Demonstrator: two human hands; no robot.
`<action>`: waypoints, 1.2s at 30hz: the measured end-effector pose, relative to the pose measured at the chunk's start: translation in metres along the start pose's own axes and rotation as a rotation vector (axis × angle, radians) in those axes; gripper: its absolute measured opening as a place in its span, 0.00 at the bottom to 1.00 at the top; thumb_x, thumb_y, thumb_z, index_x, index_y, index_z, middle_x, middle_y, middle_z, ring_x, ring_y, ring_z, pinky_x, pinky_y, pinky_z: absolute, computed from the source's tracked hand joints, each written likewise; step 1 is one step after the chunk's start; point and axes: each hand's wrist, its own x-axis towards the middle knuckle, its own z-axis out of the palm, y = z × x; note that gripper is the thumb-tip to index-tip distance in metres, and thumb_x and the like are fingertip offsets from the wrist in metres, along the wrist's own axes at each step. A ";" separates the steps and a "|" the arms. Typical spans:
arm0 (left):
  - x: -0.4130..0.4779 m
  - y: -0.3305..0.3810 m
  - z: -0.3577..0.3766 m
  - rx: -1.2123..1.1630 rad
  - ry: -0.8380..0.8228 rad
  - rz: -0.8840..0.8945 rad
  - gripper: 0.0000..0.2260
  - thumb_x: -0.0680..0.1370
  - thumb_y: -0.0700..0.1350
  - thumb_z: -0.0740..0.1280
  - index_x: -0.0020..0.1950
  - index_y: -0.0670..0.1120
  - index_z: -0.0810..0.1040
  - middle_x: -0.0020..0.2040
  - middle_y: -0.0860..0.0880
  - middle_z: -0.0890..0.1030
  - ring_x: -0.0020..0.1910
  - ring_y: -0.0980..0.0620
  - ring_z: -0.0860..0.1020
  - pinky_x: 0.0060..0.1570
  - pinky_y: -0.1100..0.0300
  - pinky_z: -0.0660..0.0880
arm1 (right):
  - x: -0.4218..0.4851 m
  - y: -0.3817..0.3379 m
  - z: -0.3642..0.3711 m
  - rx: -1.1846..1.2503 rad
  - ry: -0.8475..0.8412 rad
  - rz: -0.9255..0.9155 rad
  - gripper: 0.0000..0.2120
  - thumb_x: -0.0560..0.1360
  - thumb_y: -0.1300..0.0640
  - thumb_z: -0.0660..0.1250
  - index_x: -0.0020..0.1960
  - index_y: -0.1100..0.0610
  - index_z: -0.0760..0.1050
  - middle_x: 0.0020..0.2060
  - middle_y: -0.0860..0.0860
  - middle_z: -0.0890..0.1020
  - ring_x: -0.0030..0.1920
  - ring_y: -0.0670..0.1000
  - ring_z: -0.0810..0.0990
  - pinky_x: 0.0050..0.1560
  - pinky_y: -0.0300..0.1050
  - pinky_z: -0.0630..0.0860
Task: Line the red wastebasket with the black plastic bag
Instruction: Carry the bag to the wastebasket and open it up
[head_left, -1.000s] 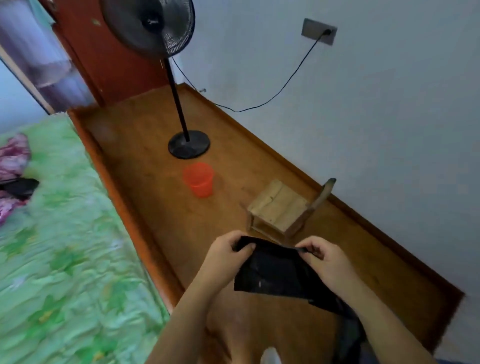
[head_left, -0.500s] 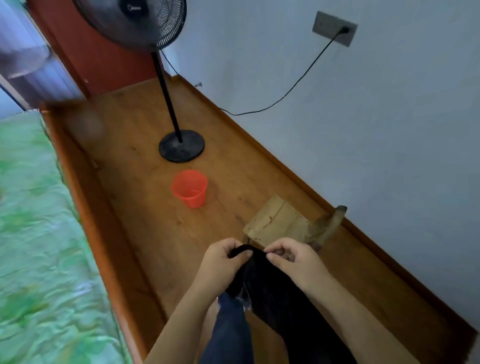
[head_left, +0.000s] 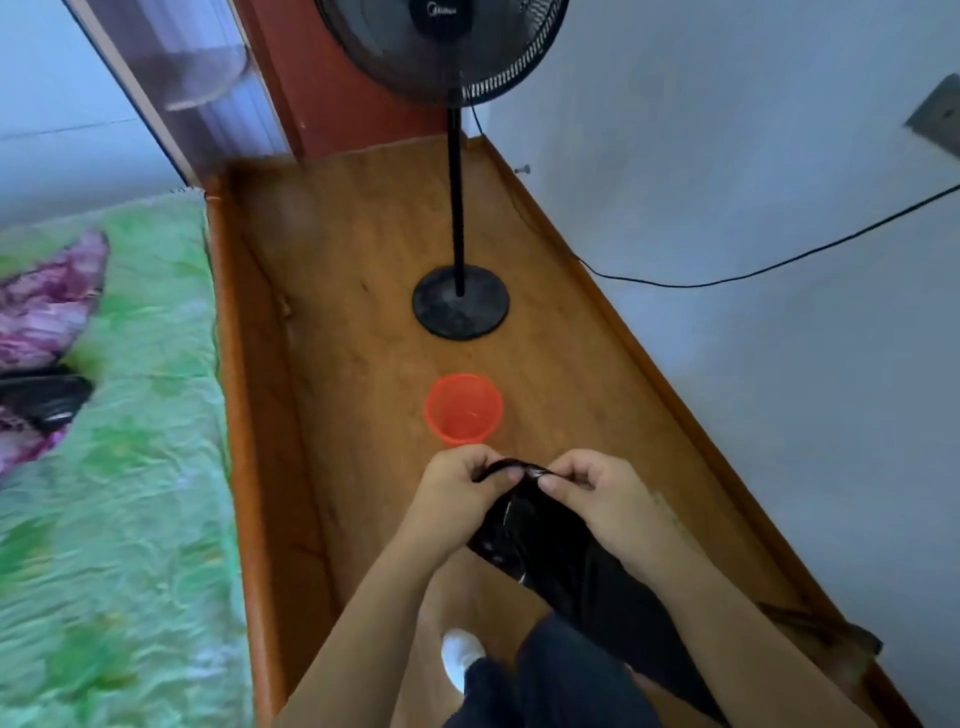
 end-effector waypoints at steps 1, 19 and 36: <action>0.007 0.003 -0.003 -0.020 0.009 0.002 0.06 0.73 0.39 0.68 0.36 0.43 0.79 0.33 0.45 0.79 0.33 0.52 0.76 0.36 0.57 0.73 | 0.010 -0.004 0.001 0.020 -0.001 0.001 0.12 0.72 0.61 0.68 0.31 0.50 0.77 0.29 0.47 0.80 0.33 0.45 0.78 0.35 0.37 0.73; 0.182 -0.023 -0.023 -0.600 0.505 -0.093 0.02 0.70 0.39 0.71 0.38 0.42 0.82 0.35 0.45 0.84 0.35 0.51 0.82 0.33 0.65 0.77 | 0.301 -0.022 0.000 -0.320 -0.387 -0.331 0.17 0.74 0.58 0.66 0.28 0.53 0.67 0.24 0.46 0.68 0.26 0.42 0.65 0.31 0.39 0.62; 0.399 -0.243 0.065 -0.600 0.664 0.026 0.08 0.67 0.45 0.70 0.39 0.41 0.82 0.36 0.44 0.84 0.38 0.48 0.82 0.40 0.59 0.77 | 0.510 0.242 0.030 -0.087 -0.459 -0.319 0.06 0.71 0.61 0.68 0.35 0.59 0.75 0.30 0.50 0.81 0.33 0.45 0.79 0.36 0.42 0.75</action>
